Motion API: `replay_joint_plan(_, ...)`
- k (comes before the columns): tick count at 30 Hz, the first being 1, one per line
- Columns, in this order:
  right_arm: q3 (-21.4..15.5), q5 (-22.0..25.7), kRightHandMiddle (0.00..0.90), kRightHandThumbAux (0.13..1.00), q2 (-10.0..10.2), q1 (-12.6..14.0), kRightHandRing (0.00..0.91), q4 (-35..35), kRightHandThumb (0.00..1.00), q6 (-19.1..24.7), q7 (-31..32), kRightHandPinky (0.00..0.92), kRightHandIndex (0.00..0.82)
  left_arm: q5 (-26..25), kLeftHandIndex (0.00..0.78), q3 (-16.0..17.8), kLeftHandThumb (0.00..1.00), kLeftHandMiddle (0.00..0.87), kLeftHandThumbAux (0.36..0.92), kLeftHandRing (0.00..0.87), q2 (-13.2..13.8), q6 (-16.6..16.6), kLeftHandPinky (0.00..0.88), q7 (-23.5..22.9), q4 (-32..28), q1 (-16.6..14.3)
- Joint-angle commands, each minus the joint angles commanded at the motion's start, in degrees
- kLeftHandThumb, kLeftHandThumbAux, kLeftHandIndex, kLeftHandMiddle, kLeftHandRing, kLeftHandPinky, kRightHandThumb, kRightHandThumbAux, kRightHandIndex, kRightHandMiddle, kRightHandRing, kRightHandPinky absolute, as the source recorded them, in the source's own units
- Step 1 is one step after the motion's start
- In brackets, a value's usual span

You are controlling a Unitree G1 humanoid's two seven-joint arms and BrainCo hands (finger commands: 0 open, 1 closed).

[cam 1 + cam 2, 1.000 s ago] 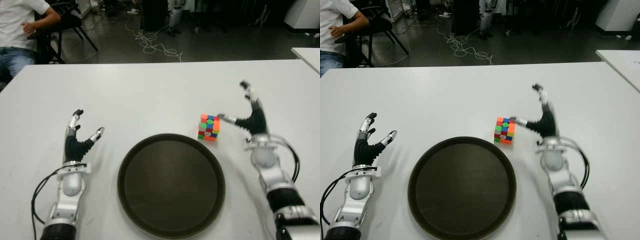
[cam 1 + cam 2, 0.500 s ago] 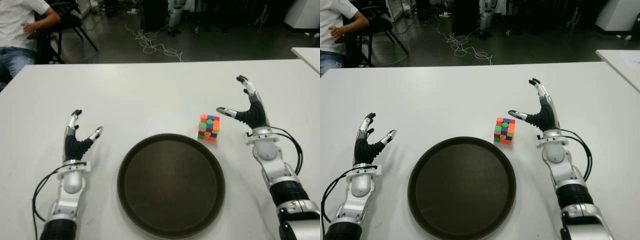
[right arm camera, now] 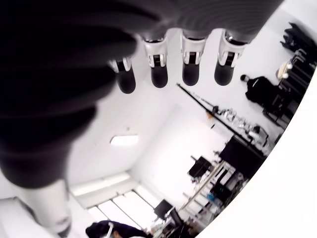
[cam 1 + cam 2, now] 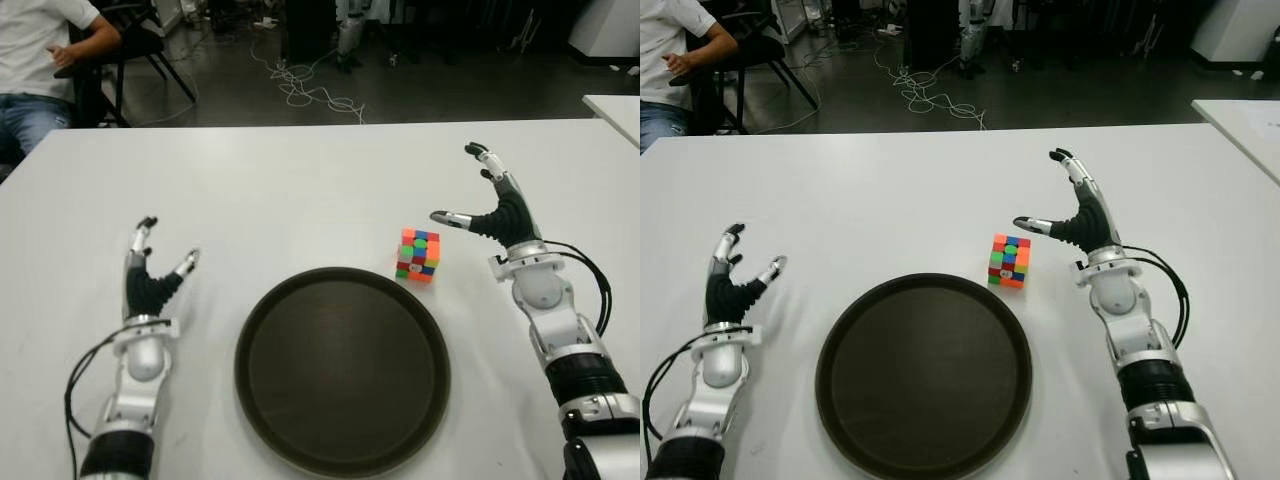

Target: Pick up the Rubik's Cube and put it in the plate

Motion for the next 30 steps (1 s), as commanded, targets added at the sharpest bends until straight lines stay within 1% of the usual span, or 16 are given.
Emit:
replay_joint_plan(1, 0.0, 0.2, 0.005, 0.716, 0.0, 0.0, 0.000, -0.3, 0.000, 0.3, 0.5, 0.041, 0.015, -0.1, 0.000, 0.2, 0.000, 0.000, 0.666, 0.000, 0.3, -0.3, 0.067, 0.3, 1.1, -0.6)
replay_joint_plan(4, 0.4, 0.9, 0.003, 0.708, 0.0, -0.1, 0.000, -1.5, 0.000, 1.4, 2.7, 0.048, 0.009, -0.9, 0.000, 1.1, 0.000, 0.000, 0.634, 0.000, 1.8, -1.5, 0.073, 0.7, 6.9, -3.3)
replay_joint_plan(7, 0.5, 1.3, 0.006, 0.697, -0.2, -0.1, 0.000, -2.3, 0.000, 1.8, 4.2, 0.059, 0.012, -1.2, 0.000, 1.2, 0.000, 0.000, 0.613, 0.014, 2.4, -2.7, 0.088, 1.3, 10.8, -5.0)
replay_joint_plan(11, 0.8, 1.3, 0.006, 0.674, -0.5, -0.1, 0.000, -3.7, 0.000, 2.5, 6.2, 0.059, 0.014, -1.4, 0.000, 1.2, 0.000, 0.000, 0.618, 0.014, 2.8, -3.6, 0.081, 2.4, 14.4, -6.6)
replay_joint_plan(13, 1.3, 0.5, 0.002, 0.637, -1.1, -0.2, 0.000, -4.2, 0.000, 3.1, 6.9, 0.052, 0.021, -1.4, 0.000, 1.1, 0.000, 0.000, 0.626, 0.006, 3.0, -3.6, 0.075, 3.0, 15.3, -7.1)
replay_joint_plan(15, 2.5, -1.9, 0.001, 0.606, -2.5, -0.4, 0.000, -5.5, 0.000, 4.6, 7.5, 0.039, 0.028, -1.1, 0.000, 0.9, 0.000, 0.000, 0.632, 0.003, 3.2, -3.3, 0.068, 3.6, 16.4, -7.7)
replay_joint_plan(17, 2.9, -2.8, 0.000, 0.585, -3.0, -0.4, 0.000, -6.3, 0.000, 5.5, 7.7, 0.030, 0.033, -1.1, 0.000, 0.8, 0.000, 0.000, 0.636, 0.001, 3.3, -3.4, 0.063, 3.9, 16.9, -8.0)
replay_joint_plan(21, 5.2, -8.3, 0.000, 0.567, -5.7, -0.6, 0.000, -10.0, 0.000, 10.0, 8.9, 0.022, 0.042, -0.5, 0.000, 0.2, 0.000, 0.000, 0.650, 0.000, 3.5, -3.1, 0.050, 5.2, 17.5, -8.3)
replay_joint_plan(26, 6.5, -10.4, 0.000, 0.573, -6.7, -0.6, 0.000, -12.7, 0.000, 13.5, 10.2, 0.023, 0.049, -0.2, 0.000, -0.3, 0.000, 0.000, 0.662, 0.000, 3.5, -3.0, 0.036, 6.1, 18.1, -8.5)
replay_joint_plan(27, 7.1, -11.4, 0.011, 0.601, -7.2, -0.9, 0.013, -14.1, 0.000, 15.8, 11.6, 0.044, 0.051, 0.1, 0.001, -0.5, 0.000, 0.003, 0.665, 0.000, 3.5, -2.9, 0.026, 6.6, 18.2, -8.6)
replay_joint_plan(30, 8.7, -13.4, 0.012, 0.602, -8.3, -1.8, 0.018, -17.5, 0.000, 21.2, 15.5, 0.049, 0.017, 0.9, 0.005, -1.2, 0.000, 0.010, 0.668, 0.000, 3.4, -2.6, 0.023, 7.8, 18.5, -8.8)
